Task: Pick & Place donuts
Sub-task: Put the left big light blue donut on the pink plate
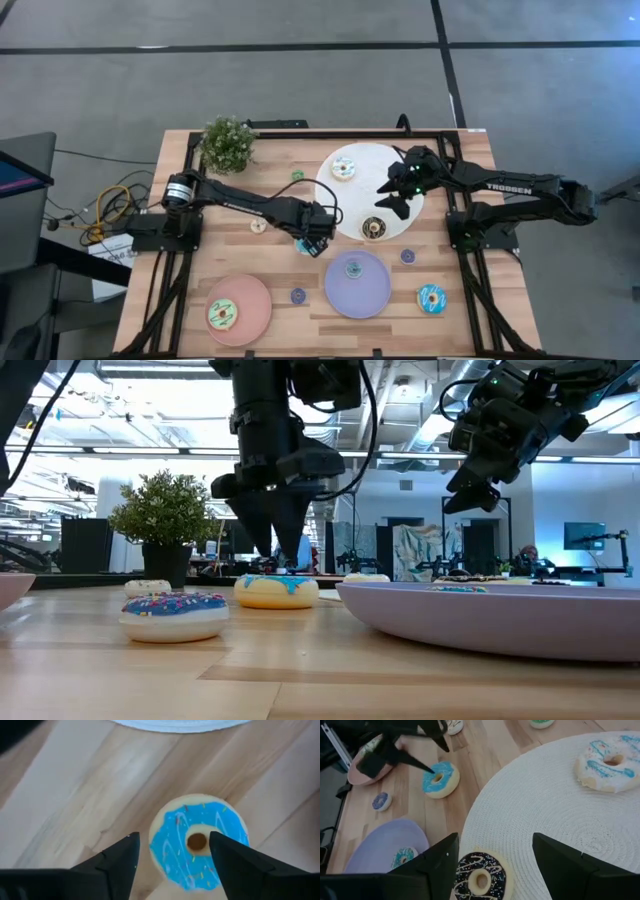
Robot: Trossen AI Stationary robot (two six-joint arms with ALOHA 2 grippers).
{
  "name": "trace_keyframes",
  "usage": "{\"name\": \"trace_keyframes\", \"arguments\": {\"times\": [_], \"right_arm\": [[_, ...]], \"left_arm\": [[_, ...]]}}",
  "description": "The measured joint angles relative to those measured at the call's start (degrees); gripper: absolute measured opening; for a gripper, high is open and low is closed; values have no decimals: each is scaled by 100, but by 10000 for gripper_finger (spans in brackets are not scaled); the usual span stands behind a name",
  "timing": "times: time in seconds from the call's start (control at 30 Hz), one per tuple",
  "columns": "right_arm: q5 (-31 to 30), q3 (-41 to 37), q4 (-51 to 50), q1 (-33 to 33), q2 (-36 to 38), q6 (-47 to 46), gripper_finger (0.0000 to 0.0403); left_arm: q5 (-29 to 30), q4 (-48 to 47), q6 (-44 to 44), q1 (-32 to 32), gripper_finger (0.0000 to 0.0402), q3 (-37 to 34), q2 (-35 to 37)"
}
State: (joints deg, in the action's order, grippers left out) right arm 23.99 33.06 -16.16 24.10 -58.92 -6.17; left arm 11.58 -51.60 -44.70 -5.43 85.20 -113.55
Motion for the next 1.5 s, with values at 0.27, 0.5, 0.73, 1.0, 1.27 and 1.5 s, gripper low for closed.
{"name": "trace_keyframes", "arguments": {"times": [0.27,0.5,0.73,1.0,1.27,1.5], "right_arm": [[2,-2,15,-2,2,-140,244],[0,-2,34,0,0,-142,244],[0,-2,36,-2,0,-142,244],[-1,-2,41,0,2,-142,244],[-2,-2,41,0,1,-141,244],[-2,-2,41,0,2,-140,244]], "left_arm": [[-267,141,373,4,247,-2,-396],[-266,48,382,4,247,1,-464],[-213,-4,525,4,237,-1,-464],[-215,-16,524,7,180,-5,-464],[-217,-21,504,7,151,-7,-464],[-306,-25,434,9,139,-10,-464]]}}
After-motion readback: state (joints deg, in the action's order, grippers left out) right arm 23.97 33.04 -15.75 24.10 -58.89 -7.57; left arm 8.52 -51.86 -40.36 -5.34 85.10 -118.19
